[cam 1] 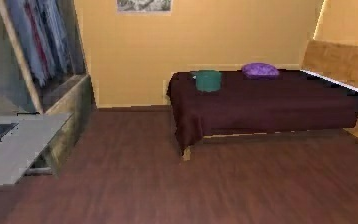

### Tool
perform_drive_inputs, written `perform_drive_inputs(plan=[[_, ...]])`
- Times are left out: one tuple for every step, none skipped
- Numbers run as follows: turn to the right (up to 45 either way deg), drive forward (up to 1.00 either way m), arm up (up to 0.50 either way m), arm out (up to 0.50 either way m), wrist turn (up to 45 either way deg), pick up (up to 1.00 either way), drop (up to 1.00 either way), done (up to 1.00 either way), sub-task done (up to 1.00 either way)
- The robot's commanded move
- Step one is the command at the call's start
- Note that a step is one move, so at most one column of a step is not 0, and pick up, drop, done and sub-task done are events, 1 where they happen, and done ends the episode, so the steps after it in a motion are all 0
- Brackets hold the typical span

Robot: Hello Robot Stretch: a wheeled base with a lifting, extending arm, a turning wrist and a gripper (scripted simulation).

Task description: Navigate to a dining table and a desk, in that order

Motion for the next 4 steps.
perform_drive_inputs(plan=[[0.0, 0.5, 0.0, 0.0, 0.0, 0.0, 0.0, 0.0, 0.0], [45.0, 0.0, 0.0, 0.0, 0.0, 0.0, 0.0, 0.0, 0.0], [3.0, 0.0, 0.0, 0.0, 0.0, 0.0, 0.0, 0.0, 0.0], [-45.0, 0.0, 0.0, 0.0, 0.0, 0.0, 0.0, 0.0, 0.0]])
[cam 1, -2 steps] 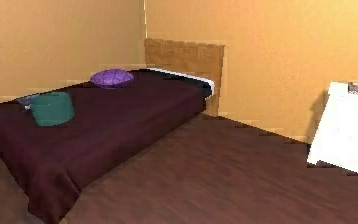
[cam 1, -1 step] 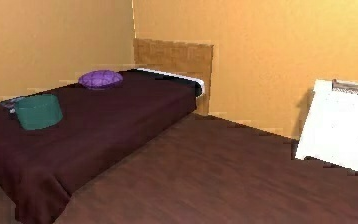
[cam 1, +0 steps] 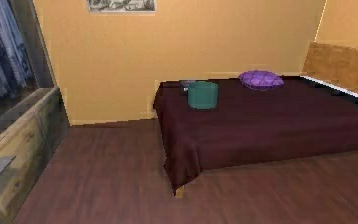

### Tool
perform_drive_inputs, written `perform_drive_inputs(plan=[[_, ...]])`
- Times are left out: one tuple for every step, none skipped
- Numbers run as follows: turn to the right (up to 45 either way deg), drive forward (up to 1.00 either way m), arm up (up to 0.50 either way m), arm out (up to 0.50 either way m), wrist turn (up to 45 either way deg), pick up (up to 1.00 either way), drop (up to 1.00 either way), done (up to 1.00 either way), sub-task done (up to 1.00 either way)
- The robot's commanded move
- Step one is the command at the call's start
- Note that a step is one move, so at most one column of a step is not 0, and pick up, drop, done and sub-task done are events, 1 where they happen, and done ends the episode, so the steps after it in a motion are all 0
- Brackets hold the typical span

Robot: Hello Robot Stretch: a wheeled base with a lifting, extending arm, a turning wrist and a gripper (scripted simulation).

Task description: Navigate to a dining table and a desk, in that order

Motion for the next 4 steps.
perform_drive_inputs(plan=[[-9.0, 0.0, 0.0, 0.0, 0.0, 0.0, 0.0, 0.0, 0.0], [0.0, 0.15, 0.0, 0.0, 0.0, 0.0, 0.0, 0.0, 0.0], [45.0, 0.0, 0.0, 0.0, 0.0, 0.0, 0.0, 0.0, 0.0], [45.0, 0.0, 0.0, 0.0, 0.0, 0.0, 0.0, 0.0, 0.0]])
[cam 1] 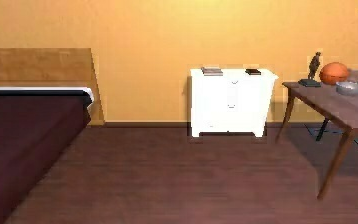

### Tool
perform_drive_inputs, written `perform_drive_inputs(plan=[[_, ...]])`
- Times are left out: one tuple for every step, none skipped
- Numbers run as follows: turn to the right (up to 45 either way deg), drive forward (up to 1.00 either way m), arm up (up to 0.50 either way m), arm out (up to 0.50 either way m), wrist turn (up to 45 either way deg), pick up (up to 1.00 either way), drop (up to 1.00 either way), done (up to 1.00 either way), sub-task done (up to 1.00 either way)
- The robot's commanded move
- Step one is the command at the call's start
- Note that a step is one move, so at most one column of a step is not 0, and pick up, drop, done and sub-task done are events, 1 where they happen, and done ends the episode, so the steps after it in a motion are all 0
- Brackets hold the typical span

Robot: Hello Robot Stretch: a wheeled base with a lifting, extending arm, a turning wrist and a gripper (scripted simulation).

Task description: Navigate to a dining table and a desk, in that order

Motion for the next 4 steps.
perform_drive_inputs(plan=[[36.0, 0.0, 0.0, 0.0, 0.0, 0.0, 0.0, 0.0, 0.0], [0.0, 0.1, 0.0, 0.0, 0.0, 0.0, 0.0, 0.0, 0.0], [45.0, 0.0, 0.0, 0.0, 0.0, 0.0, 0.0, 0.0, 0.0], [45.0, 0.0, 0.0, 0.0, 0.0, 0.0, 0.0, 0.0, 0.0]])
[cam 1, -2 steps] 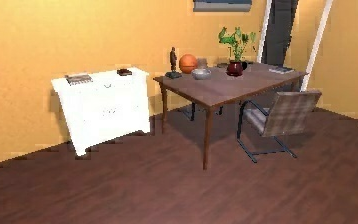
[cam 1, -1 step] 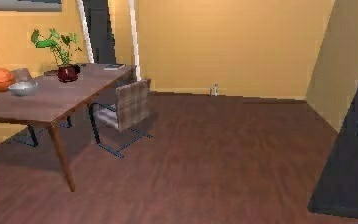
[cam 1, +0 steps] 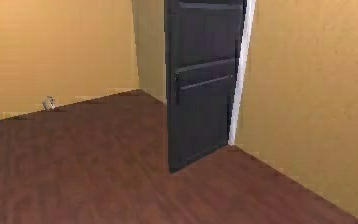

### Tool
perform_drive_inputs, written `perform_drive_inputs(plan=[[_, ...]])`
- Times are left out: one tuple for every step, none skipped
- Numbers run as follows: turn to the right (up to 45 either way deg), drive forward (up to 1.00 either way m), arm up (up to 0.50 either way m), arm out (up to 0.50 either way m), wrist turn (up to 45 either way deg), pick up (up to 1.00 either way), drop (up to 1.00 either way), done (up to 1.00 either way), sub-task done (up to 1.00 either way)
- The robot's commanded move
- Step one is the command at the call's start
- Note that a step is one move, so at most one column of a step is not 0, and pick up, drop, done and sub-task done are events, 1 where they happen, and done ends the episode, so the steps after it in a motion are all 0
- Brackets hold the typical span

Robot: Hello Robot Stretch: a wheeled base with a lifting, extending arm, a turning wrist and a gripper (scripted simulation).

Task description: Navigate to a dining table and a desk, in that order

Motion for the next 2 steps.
perform_drive_inputs(plan=[[45.0, 0.0, 0.0, 0.0, 0.0, 0.0, 0.0, 0.0, 0.0], [30.0, 0.0, 0.0, 0.0, 0.0, 0.0, 0.0, 0.0, 0.0]])
